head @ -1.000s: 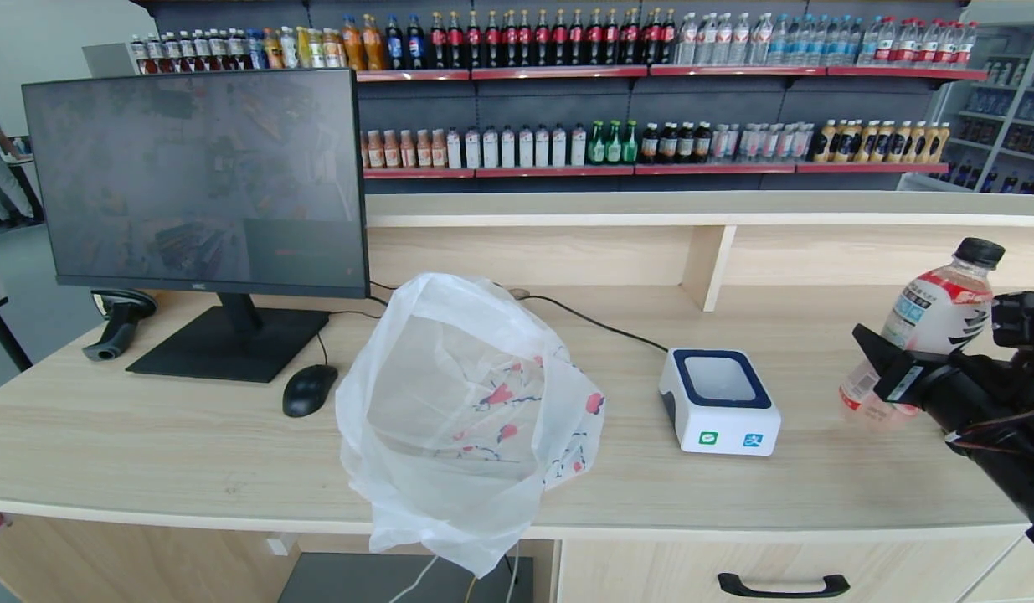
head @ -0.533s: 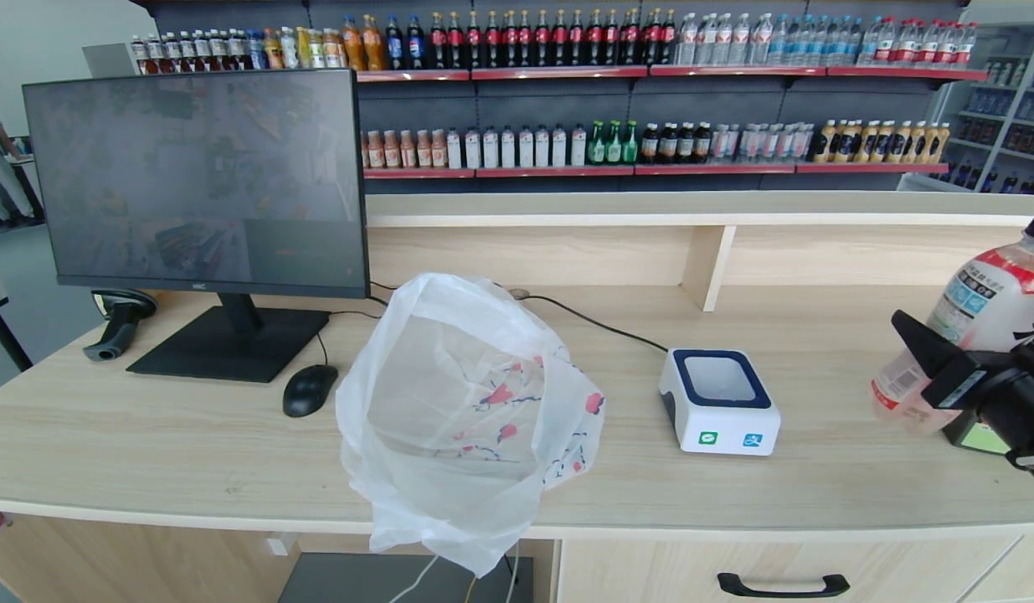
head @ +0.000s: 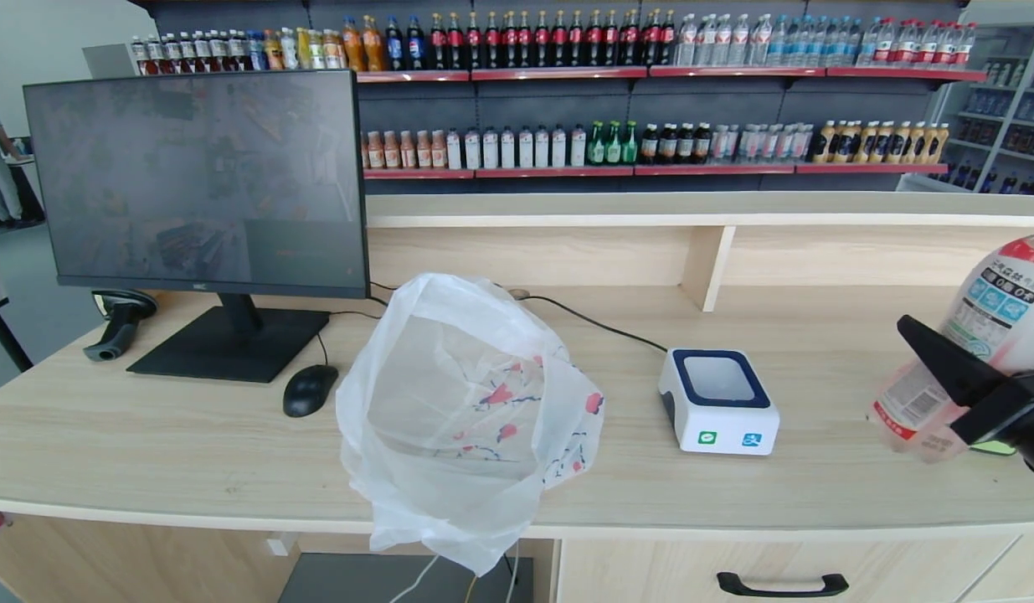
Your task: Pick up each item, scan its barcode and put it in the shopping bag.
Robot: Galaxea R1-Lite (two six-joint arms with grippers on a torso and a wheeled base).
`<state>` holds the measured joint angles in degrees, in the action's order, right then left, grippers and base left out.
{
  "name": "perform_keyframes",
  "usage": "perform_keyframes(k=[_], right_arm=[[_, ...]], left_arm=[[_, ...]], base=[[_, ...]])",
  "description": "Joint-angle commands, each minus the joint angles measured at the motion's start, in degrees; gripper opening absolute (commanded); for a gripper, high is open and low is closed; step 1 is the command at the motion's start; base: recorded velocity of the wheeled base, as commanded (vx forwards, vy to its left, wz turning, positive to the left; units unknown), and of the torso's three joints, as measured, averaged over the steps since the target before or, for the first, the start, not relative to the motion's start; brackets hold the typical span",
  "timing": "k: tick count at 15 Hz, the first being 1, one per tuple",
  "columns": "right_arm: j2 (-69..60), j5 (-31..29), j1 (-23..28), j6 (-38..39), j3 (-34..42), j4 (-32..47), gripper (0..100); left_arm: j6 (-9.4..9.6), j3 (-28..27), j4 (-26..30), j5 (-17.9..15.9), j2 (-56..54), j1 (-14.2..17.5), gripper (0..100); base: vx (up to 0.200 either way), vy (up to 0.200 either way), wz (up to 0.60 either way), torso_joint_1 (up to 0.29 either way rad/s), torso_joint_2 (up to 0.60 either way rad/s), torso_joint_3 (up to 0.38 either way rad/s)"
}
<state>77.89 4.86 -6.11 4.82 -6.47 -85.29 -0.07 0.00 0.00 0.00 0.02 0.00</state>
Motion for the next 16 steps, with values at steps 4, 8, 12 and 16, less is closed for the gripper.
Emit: perform_keyframes(k=[4,8,12,16], right_arm=[[-1.0,-0.1,-13.8,9.2,-4.2,0.6,0],[-0.9,-0.3,-29.2,15.8,-4.9,0.6,0],[4.2,-5.7,-35.6,21.6,-10.1,-0.4,0],[6.8,-7.9,-39.9,23.9,-13.5,-0.9,0]], left_arm=[[-0.01,0.0,0.0,0.0,0.0,0.0,100],[-0.01,0.0,0.0,0.0,0.0,0.0,100],[-0.01,0.0,0.0,0.0,0.0,0.0,100],[-0.01,0.0,0.0,0.0,0.0,0.0,100]], base=[[0.0,0.0,0.0,0.0,0.0,0.0],[0.0,0.0,0.0,0.0,0.0,0.0],[0.0,0.0,0.0,0.0,0.0,0.0],[0.0,0.0,0.0,0.0,0.0,0.0]])
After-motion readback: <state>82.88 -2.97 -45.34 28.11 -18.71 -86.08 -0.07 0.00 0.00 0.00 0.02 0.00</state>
